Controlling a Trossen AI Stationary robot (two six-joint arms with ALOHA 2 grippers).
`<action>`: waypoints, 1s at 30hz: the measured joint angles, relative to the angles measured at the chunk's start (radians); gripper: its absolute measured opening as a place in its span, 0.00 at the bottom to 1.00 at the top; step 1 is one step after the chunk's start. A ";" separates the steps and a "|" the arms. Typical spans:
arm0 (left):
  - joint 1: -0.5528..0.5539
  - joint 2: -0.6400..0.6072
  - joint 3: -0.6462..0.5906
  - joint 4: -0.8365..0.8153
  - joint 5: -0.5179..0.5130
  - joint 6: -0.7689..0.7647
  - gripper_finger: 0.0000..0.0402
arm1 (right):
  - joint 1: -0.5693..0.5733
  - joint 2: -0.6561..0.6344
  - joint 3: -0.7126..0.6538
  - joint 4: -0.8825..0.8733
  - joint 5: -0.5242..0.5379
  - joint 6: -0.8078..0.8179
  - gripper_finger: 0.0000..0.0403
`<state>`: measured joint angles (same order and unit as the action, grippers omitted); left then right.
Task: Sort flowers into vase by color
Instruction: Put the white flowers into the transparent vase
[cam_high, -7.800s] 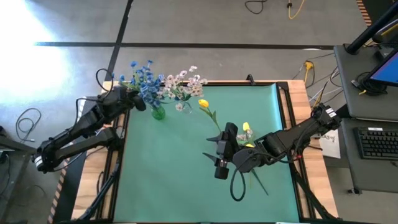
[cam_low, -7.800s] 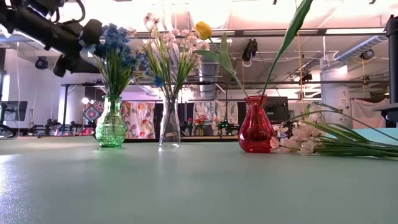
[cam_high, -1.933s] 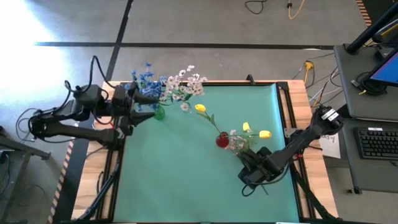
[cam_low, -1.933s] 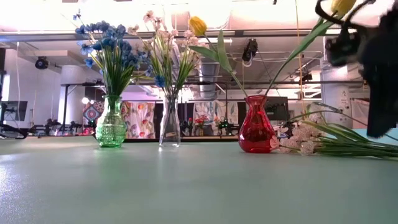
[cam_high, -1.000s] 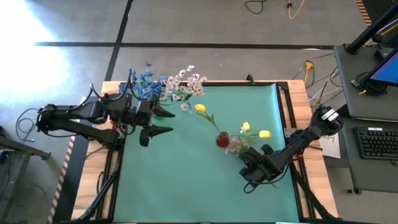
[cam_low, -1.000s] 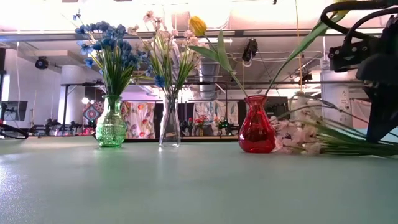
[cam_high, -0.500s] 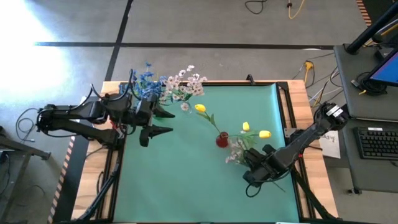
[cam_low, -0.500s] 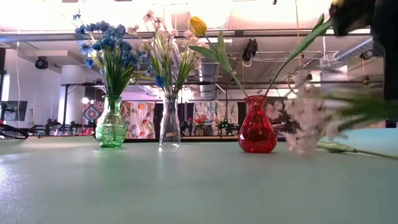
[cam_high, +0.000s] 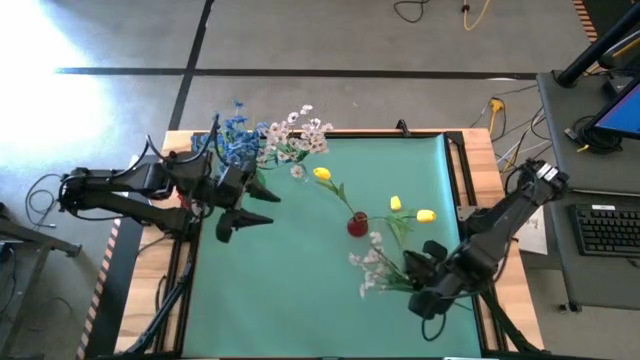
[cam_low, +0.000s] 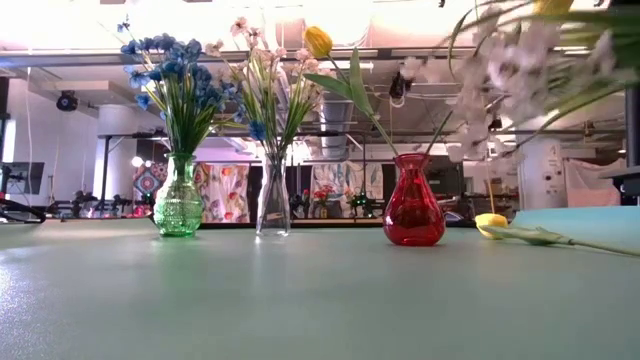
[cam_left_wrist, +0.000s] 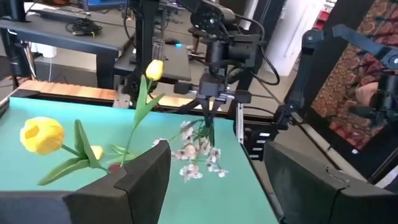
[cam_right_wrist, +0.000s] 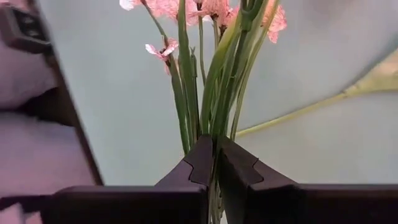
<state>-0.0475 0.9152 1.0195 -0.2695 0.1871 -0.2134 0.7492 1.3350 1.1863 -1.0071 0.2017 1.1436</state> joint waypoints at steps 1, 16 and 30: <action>0.000 0.000 0.000 0.000 0.005 -0.005 0.61 | 0.008 -0.004 -0.003 0.016 0.000 -0.005 0.03; 0.000 0.000 0.000 0.008 0.006 0.009 0.61 | 0.035 -0.009 -0.030 0.748 0.307 -0.677 0.03; -0.138 0.167 -0.023 0.312 -0.075 0.205 0.61 | -0.086 0.079 -0.152 1.836 0.492 -1.691 0.03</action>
<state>-0.1854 1.0826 0.9962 0.0421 0.1117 -0.0087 0.6637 1.4145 1.0343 0.8292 0.6934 -0.5473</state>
